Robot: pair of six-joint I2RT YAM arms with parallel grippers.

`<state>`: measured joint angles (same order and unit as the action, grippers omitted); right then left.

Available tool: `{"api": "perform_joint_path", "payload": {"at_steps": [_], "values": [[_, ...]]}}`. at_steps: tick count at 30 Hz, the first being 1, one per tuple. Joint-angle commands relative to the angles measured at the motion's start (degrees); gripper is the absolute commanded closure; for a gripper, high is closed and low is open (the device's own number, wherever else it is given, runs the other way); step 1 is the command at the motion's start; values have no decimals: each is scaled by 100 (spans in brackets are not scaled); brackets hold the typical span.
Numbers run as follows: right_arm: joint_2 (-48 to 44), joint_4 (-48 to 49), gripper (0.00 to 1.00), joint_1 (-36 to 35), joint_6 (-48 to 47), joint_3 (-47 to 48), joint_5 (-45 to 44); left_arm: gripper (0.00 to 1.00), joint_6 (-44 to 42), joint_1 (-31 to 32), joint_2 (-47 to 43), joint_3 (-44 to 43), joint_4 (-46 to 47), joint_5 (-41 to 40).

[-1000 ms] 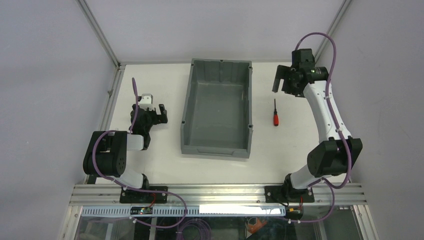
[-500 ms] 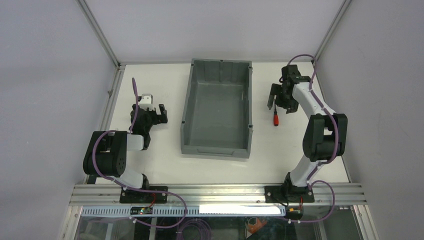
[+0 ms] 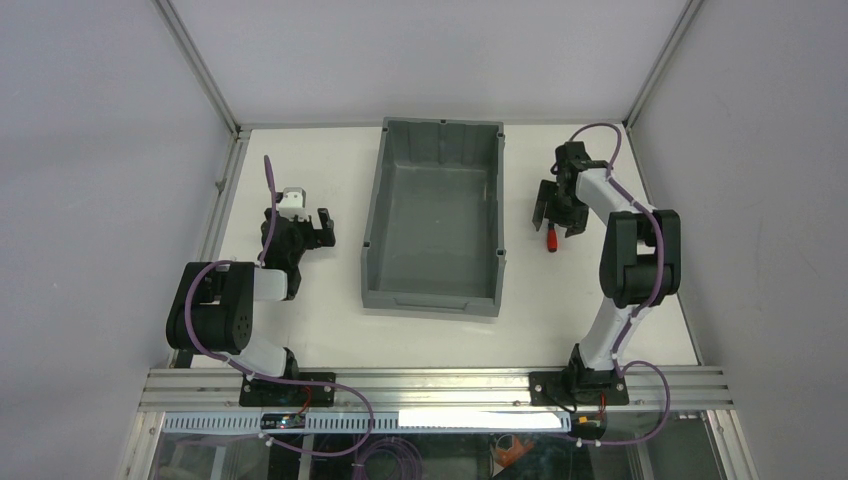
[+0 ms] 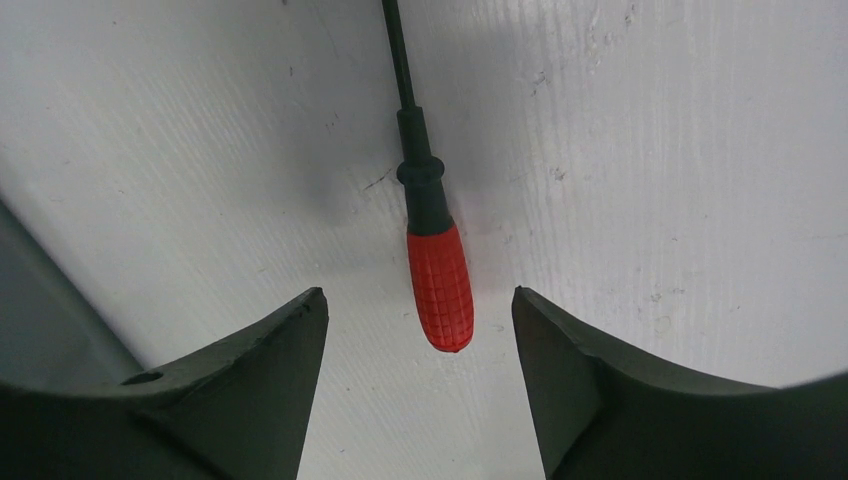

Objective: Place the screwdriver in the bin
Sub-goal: Pick up the screwdriver from the center of the board.

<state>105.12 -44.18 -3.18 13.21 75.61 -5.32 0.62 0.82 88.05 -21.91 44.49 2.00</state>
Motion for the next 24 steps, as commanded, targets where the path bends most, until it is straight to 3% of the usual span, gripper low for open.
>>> {"api": "perform_joint_path", "payload": {"at_steps": [1,15,24], "values": [[140,290,32,54,72,-70,-48,1,52,58,-175,20,192,124],[386,388,52,58,43,-170,-126,1,52,59,-174,20,192,123],[421,332,80,60,4,-132,-136,1,52,59,-175,20,192,124]]}}
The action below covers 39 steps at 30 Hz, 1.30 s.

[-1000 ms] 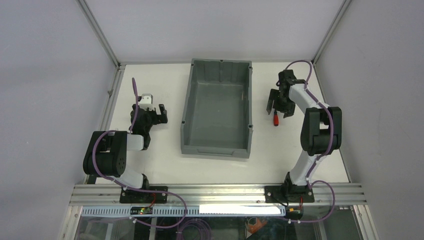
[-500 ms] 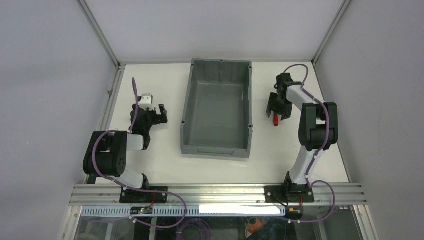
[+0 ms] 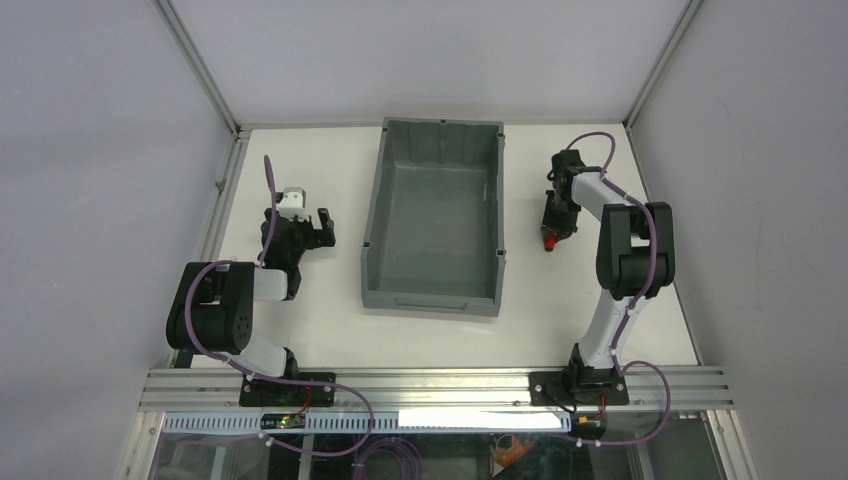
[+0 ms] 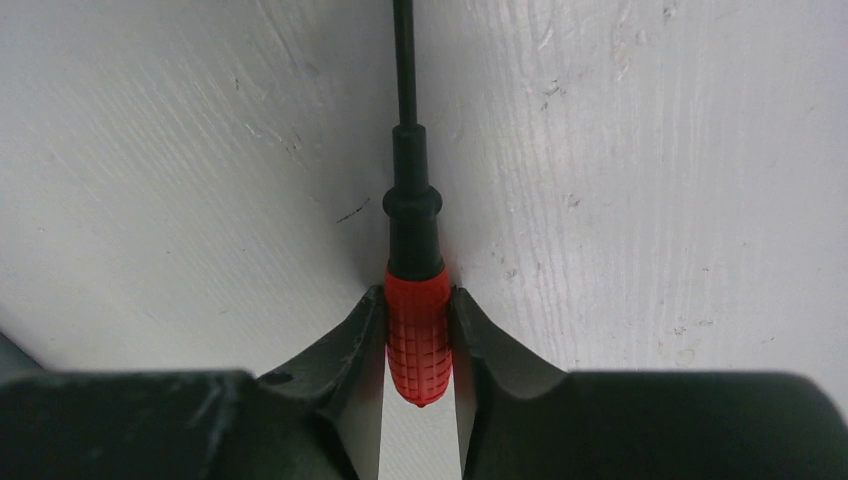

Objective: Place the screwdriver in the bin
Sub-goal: Pick up the screwdriver from the center of the board.

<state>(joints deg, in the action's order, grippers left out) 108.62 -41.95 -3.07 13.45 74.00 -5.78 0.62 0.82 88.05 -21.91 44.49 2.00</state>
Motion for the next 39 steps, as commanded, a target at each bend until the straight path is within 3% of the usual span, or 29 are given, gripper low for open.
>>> {"api": "perform_joint_path", "payload": {"at_steps": [1,4,6,21,39], "values": [[65,82,84,50,-18,49,-94,1,52,59,-174,20,192,120],[-47,-32,89,50,-35,111,-116,1,52,58,-175,20,192,124],[-200,-98,100,56,-34,154,-25,1,52,59,-172,20,192,125],[-1449,-458,100,393,106,599,1422,1,52,54,-174,20,196,120],[-2436,198,100,632,774,589,4042,1,52,53,-175,20,189,120]]}}
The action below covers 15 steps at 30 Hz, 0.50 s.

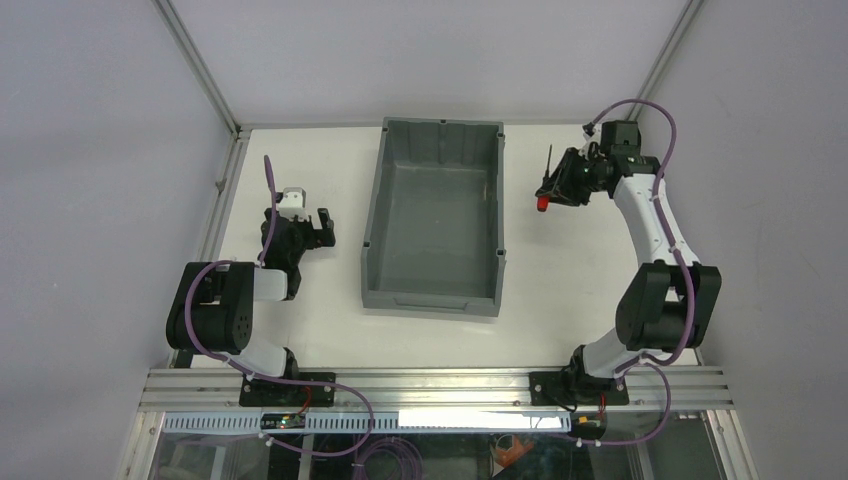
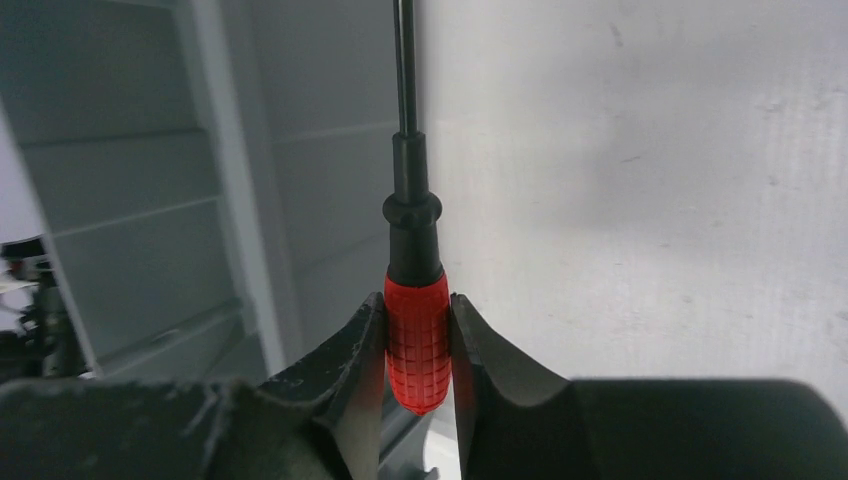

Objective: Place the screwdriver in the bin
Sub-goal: Pick up the screwdriver from the center of the board, then place the screwdriver in the bin.

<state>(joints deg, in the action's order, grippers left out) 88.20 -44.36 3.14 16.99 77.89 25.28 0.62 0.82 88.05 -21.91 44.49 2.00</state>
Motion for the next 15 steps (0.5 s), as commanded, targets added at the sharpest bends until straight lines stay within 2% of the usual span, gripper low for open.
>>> {"api": "perform_joint_path", "payload": {"at_steps": [1,9,15], "values": [[-440,514,100,11,532,200,1058,1,52,56,-175,20,187,122],[-641,823,100,-300,1173,408,1523,1,52,59,-174,18,183,123],[-556,833,100,-928,1619,698,1119,1,52,58,-174,20,183,128]]}}
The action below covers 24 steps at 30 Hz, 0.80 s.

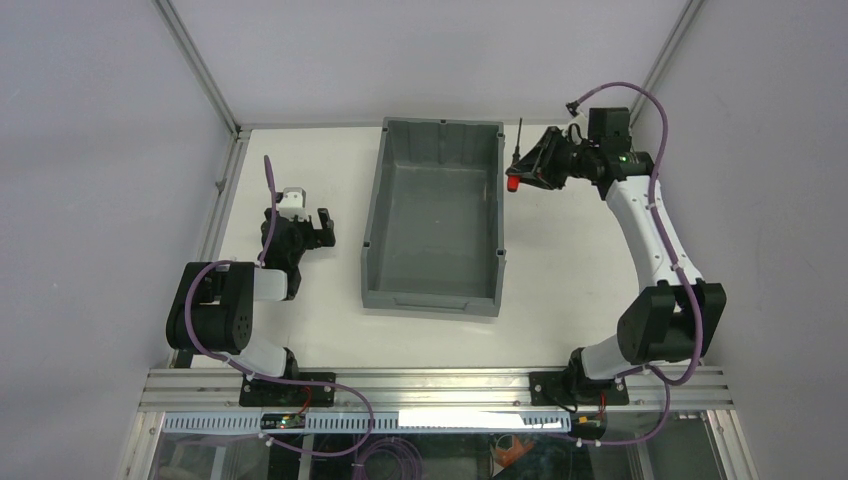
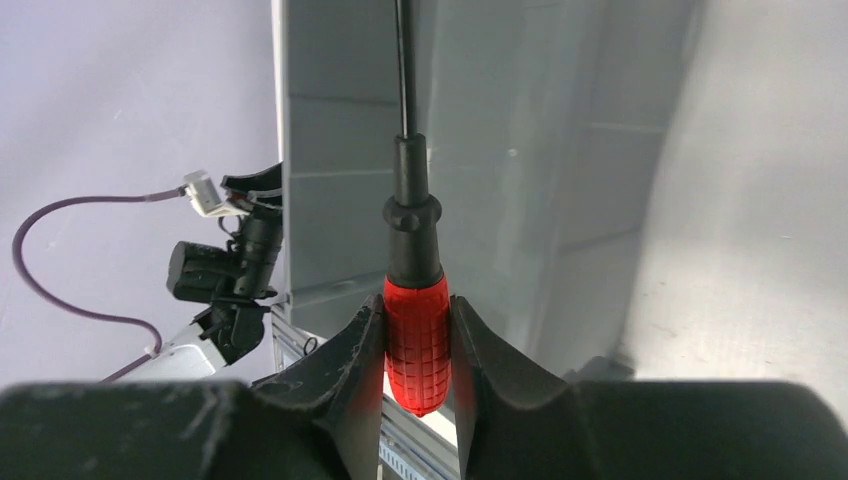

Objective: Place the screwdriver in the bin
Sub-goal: Place the screwdriver in the bin.

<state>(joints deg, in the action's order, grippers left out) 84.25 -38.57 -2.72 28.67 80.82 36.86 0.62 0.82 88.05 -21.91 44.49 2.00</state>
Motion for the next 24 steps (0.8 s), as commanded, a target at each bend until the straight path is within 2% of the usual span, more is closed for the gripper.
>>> {"api": "perform_joint_path", "payload": {"at_steps": [1,15,24], "values": [[-119,216,100,-469,465,464,-105,1,52,54,-174,20,187,125],[1223,-1269,100,-2360,547,2030,-2757,1,52,59,-177,20,192,122],[2369,-1834,100,-3041,883,2673,-3923,1,52,56,-174,20,192,125]]}}
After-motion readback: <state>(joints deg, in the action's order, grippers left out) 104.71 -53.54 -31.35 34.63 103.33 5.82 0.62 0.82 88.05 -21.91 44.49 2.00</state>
